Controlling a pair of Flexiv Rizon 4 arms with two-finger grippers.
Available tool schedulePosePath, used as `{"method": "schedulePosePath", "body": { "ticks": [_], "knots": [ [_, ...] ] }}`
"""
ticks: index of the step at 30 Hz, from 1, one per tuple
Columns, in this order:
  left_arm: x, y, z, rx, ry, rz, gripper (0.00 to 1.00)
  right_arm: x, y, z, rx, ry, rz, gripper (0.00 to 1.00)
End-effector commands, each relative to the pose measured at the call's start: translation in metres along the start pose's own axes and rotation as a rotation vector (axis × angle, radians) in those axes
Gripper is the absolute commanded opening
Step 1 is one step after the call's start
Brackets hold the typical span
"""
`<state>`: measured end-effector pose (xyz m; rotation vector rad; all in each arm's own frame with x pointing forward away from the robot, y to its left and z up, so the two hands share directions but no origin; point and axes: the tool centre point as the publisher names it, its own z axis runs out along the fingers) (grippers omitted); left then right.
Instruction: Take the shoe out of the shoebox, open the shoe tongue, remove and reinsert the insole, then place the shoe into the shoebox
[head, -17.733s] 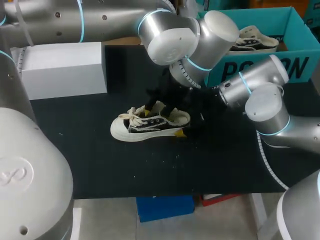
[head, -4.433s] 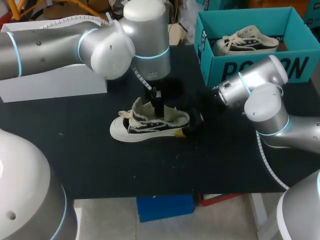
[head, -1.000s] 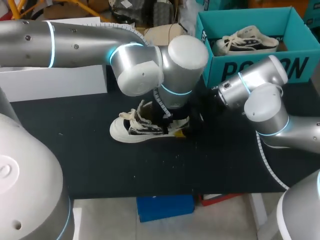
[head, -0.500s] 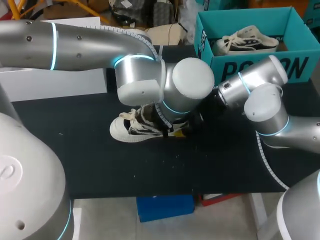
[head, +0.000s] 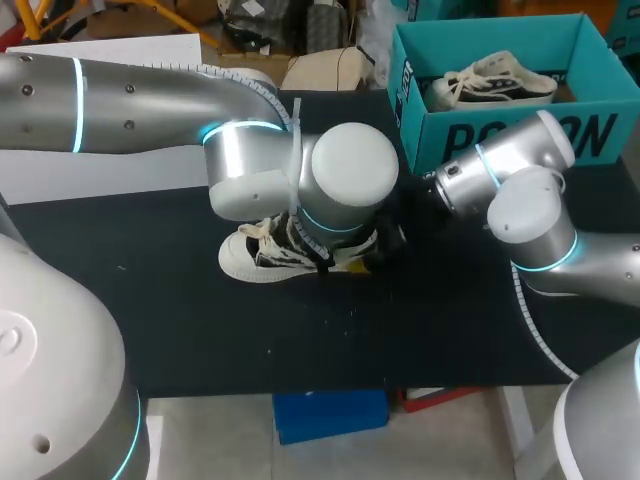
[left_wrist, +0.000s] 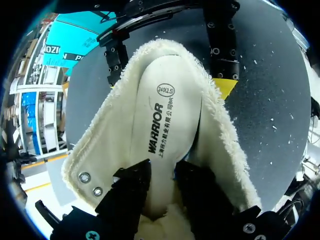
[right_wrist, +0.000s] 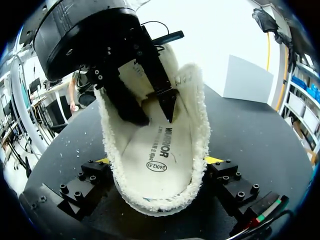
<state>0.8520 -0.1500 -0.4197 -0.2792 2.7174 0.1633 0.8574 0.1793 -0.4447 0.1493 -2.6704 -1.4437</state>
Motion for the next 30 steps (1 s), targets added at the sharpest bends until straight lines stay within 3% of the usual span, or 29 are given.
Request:
{"method": "schedulePosePath", "body": {
  "ticks": [1, 9, 13, 16, 19, 30],
  "knots": [
    [-0.006, 0.003, 0.039, 0.014, 0.066, 0.042, 0.00, 0.001, -0.004, 0.003, 0.001, 0.003, 0.000, 0.00],
    [0.006, -0.003, 0.018, 0.037, 0.183, 0.126, 0.00, 0.001, -0.004, 0.003, 0.001, 0.003, 0.000, 0.00],
    [0.003, -0.003, 0.007, 0.095, 0.268, 0.138, 0.00, 0.001, -0.004, 0.003, 0.001, 0.003, 0.000, 0.00],
    [0.000, -0.002, 0.005, 0.218, 0.405, 0.128, 0.00, 0.001, -0.004, 0.003, 0.001, 0.003, 0.000, 0.00],
    [-0.001, -0.002, 0.005, 0.238, 0.449, 0.136, 0.00, 0.001, -0.004, 0.003, 0.001, 0.003, 0.000, 0.00],
    [-0.015, -0.009, -0.022, 0.288, 0.466, 0.143, 0.00, 0.001, -0.004, 0.003, 0.001, 0.003, 0.000, 0.00]
  ]
}}
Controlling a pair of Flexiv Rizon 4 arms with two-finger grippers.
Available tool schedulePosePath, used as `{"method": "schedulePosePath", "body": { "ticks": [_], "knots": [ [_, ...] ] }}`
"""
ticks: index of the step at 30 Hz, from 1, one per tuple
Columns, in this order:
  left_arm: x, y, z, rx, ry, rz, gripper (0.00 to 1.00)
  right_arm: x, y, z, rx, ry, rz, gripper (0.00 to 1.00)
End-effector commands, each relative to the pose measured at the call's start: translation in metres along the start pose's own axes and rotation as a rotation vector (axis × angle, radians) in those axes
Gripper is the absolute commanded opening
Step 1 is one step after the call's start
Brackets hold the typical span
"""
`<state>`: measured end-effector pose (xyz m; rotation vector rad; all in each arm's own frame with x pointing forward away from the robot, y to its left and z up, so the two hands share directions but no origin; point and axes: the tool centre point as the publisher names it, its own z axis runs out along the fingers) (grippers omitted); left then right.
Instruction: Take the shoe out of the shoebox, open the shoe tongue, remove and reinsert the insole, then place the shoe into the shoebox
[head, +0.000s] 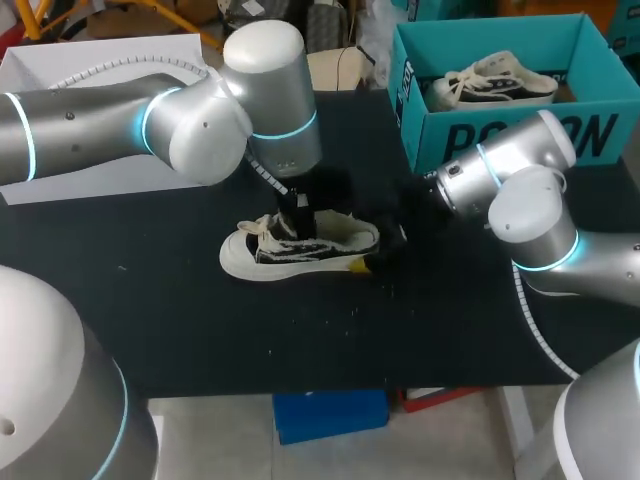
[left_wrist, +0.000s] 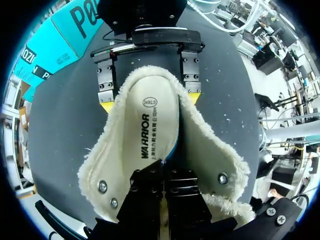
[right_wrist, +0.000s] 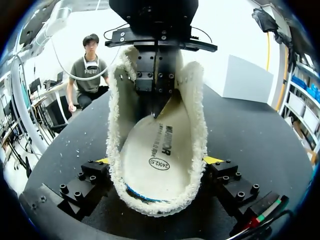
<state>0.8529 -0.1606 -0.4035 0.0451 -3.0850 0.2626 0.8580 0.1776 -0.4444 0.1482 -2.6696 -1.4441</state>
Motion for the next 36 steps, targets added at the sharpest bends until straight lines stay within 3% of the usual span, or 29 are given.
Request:
{"method": "schedulePosePath", "body": {
  "ticks": [1, 12, 22, 32, 36],
  "knots": [
    [-0.006, -0.002, -0.013, 0.013, -0.008, 0.009, 0.00, 0.001, -0.004, 0.005, 0.001, 0.003, 0.000, 0.00],
    [-0.003, -0.010, -0.033, 0.024, -0.028, 0.013, 0.00, 0.001, -0.004, 0.005, 0.001, 0.003, 0.000, 0.00],
    [0.008, -0.014, -0.037, 0.092, -0.017, 0.062, 0.00, 0.001, -0.004, 0.005, 0.001, 0.003, 0.000, 0.00],
    [0.027, -0.010, -0.042, 0.093, -0.025, 0.065, 0.00, 0.001, -0.004, 0.005, 0.001, 0.003, 0.000, 0.00],
    [0.025, -0.008, -0.034, 0.103, -0.007, 0.055, 0.00, 0.001, -0.004, 0.005, 0.001, 0.003, 0.000, 0.00]
  ]
}}
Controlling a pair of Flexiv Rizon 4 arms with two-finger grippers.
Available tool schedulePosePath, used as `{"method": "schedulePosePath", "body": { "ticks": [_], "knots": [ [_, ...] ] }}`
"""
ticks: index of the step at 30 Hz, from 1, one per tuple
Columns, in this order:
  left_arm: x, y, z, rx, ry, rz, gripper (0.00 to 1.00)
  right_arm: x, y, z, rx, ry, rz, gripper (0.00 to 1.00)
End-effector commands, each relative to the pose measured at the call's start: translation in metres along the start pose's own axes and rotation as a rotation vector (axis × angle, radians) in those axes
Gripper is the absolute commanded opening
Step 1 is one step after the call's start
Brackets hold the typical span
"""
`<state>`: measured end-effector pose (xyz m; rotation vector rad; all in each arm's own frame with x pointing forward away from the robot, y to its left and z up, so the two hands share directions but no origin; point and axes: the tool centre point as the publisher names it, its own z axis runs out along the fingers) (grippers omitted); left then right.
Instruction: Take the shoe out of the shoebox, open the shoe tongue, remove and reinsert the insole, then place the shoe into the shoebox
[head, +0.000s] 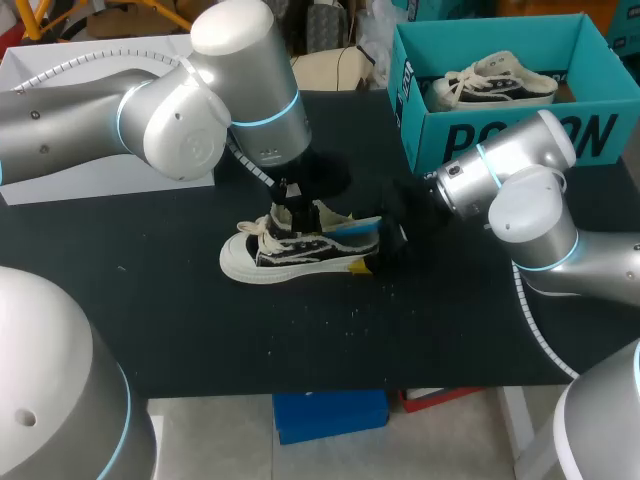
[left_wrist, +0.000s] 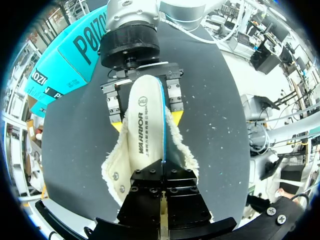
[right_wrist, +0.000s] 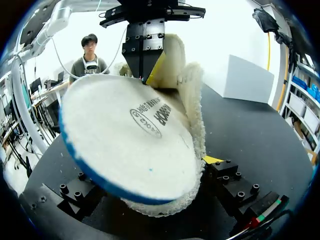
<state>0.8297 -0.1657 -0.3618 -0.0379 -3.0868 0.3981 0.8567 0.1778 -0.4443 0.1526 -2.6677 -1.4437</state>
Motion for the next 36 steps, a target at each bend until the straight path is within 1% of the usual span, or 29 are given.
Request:
{"method": "schedulePosePath", "body": {
  "ticks": [1, 4, 6, 8, 11, 12, 14, 15, 16, 17, 18, 19, 22, 23, 25, 27, 30, 31, 34, 35, 36],
  "knots": [
    [-0.001, 0.002, 0.007, 0.017, 0.005, 0.002, 0.00, 0.000, -0.004, 0.005, 0.002, 0.000, 0.001, 0.00],
    [-0.004, -0.004, 0.014, 0.019, 0.009, 0.016, 0.00, 0.000, -0.004, 0.005, 0.002, 0.000, 0.001, 0.00],
    [-0.006, -0.007, 0.018, 0.036, -0.020, 0.028, 0.00, 0.000, -0.004, 0.005, 0.002, 0.000, 0.001, 0.00],
    [-0.008, -0.008, 0.023, 0.044, -0.020, 0.041, 0.00, 0.000, -0.004, 0.005, 0.002, 0.000, 0.001, 0.00],
    [-0.007, -0.012, 0.026, 0.054, -0.033, 0.065, 0.00, 0.000, -0.004, 0.005, 0.002, 0.000, 0.001, 0.00],
    [-0.006, -0.013, 0.026, 0.056, -0.035, 0.070, 0.08, 0.000, -0.004, 0.005, 0.002, 0.000, 0.001, 0.00],
    [-0.004, -0.015, 0.026, 0.055, -0.050, 0.073, 0.29, 0.000, -0.004, 0.005, 0.002, 0.000, 0.001, 0.00],
    [-0.004, -0.015, 0.026, 0.051, -0.071, 0.066, 0.38, 0.000, -0.004, 0.005, 0.002, 0.000, 0.001, 0.00],
    [-0.003, -0.015, 0.026, 0.048, -0.088, 0.058, 0.42, 0.000, -0.004, 0.005, 0.002, 0.000, 0.001, 0.00],
    [-0.002, -0.015, 0.025, 0.047, -0.105, 0.054, 0.56, 0.000, -0.004, 0.005, 0.002, 0.000, 0.001, 0.00],
    [-0.002, -0.015, 0.025, 0.043, -0.131, 0.039, 0.74, 0.000, -0.004, 0.005, 0.002, 0.000, 0.001, 0.00],
    [-0.001, -0.016, 0.025, 0.048, -0.151, 0.032, 0.85, 0.000, -0.004, 0.005, 0.002, 0.000, 0.001, 0.00],
    [-0.002, -0.017, 0.022, 0.056, -0.194, 0.010, 0.86, 0.000, -0.004, 0.005, 0.002, 0.000, 0.001, 0.00],
    [-0.002, -0.017, 0.020, 0.064, -0.200, 0.008, 0.85, 0.000, -0.004, 0.005, 0.002, 0.000, 0.001, 0.00],
    [-0.004, -0.020, 0.020, 0.068, -0.210, 0.009, 0.88, 0.000, -0.004, 0.005, 0.002, 0.000, 0.001, 0.00],
    [-0.008, -0.022, 0.022, 0.072, -0.209, 0.011, 0.89, 0.000, -0.004, 0.005, 0.002, 0.000, 0.001, 0.00],
    [-0.012, -0.028, 0.027, 0.078, -0.209, 0.016, 0.84, 0.000, -0.004, 0.005, 0.002, 0.000, 0.001, 0.00],
    [-0.014, -0.029, 0.029, 0.081, -0.208, 0.021, 0.81, 0.000, -0.004, 0.005, 0.002, 0.000, 0.001, 0.00],
    [-0.019, -0.033, 0.034, 0.086, -0.204, 0.031, 0.78, 0.000, -0.004, 0.005, 0.002, 0.000, 0.001, 0.00],
    [-0.021, -0.035, 0.035, 0.087, -0.205, 0.035, 0.74, 0.000, -0.004, 0.005, 0.002, 0.000, 0.001, 0.00],
    [-0.022, -0.037, 0.036, 0.088, -0.206, 0.040, 0.74, 0.000, -0.004, 0.005, 0.002, 0.000, 0.001, 0.00]
  ]
}}
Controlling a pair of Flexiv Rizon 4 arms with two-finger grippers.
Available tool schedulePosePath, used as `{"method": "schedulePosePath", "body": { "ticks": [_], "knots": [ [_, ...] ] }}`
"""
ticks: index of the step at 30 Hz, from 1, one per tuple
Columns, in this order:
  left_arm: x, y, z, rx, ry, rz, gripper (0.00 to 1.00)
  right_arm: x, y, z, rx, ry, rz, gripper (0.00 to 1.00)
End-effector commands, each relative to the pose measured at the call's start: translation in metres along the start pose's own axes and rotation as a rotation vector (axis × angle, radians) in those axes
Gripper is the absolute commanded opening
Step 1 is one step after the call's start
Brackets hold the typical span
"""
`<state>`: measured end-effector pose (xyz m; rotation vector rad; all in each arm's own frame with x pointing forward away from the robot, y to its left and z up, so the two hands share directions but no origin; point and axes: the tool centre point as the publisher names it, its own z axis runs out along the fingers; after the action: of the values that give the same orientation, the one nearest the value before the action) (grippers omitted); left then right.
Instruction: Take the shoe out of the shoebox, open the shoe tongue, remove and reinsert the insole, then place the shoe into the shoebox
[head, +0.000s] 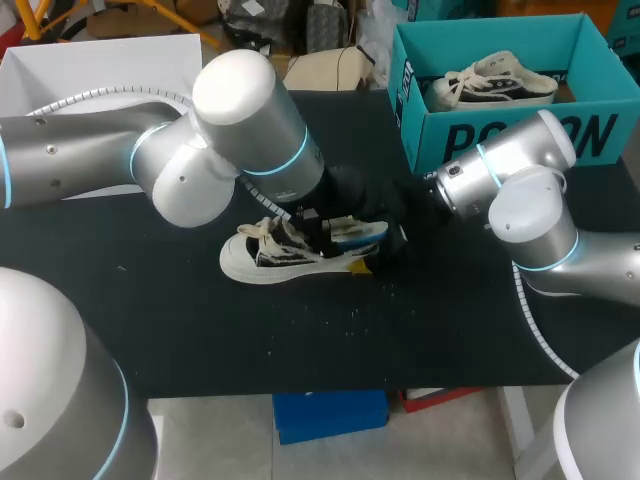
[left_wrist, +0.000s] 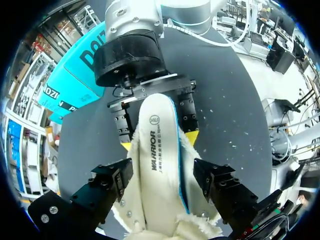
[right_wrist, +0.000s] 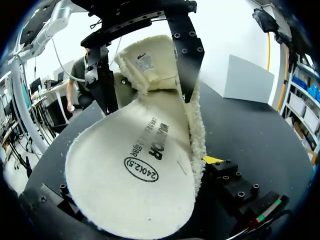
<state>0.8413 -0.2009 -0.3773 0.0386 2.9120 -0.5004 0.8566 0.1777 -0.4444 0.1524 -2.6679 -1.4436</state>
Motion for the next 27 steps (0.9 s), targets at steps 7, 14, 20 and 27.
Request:
{"method": "schedulePosePath", "body": {
  "ticks": [7, 14, 20, 27],
  "knots": [
    [-0.011, -0.018, 0.023, 0.008, -0.004, 0.039, 0.73, 0.000, -0.004, 0.005, 0.001, 0.000, 0.001, 0.00],
    [-0.014, -0.023, 0.025, -0.003, -0.016, 0.052, 0.60, 0.000, -0.004, 0.005, 0.001, 0.000, 0.001, 0.00],
    [-0.015, -0.022, 0.028, -0.009, -0.014, 0.047, 0.45, 0.000, -0.004, 0.005, 0.001, 0.000, 0.001, 0.00],
    [-0.017, -0.024, 0.026, -0.006, -0.010, 0.056, 0.00, 0.000, -0.004, 0.005, 0.001, 0.000, 0.001, 0.00]
  ]
}}
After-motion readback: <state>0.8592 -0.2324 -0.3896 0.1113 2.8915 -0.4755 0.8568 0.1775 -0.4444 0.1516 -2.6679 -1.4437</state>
